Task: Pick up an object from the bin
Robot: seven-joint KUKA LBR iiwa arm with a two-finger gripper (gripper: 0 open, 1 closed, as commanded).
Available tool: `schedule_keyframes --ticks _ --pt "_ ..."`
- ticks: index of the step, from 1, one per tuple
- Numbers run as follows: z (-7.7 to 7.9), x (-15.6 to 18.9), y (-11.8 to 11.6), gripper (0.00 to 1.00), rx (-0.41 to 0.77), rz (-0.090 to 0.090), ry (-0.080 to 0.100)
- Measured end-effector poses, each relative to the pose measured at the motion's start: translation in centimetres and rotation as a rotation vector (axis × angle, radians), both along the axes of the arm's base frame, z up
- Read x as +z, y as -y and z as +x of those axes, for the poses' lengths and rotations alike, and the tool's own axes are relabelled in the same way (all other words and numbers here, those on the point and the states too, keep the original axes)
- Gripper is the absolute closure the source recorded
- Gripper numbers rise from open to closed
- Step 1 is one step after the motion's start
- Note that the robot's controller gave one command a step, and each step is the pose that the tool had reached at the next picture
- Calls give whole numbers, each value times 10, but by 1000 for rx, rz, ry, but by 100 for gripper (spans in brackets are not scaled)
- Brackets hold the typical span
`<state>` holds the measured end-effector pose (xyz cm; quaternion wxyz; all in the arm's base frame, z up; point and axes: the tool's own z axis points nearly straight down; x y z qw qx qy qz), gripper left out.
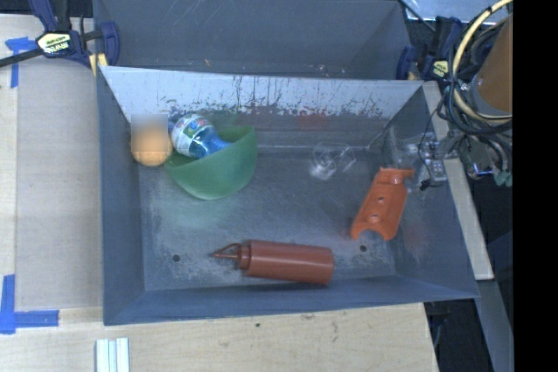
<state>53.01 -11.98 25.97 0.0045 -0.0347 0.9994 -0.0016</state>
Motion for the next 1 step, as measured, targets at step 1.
schedule_keyframes --ticks 1 --pt "0 15 0 100 1 -1 1"
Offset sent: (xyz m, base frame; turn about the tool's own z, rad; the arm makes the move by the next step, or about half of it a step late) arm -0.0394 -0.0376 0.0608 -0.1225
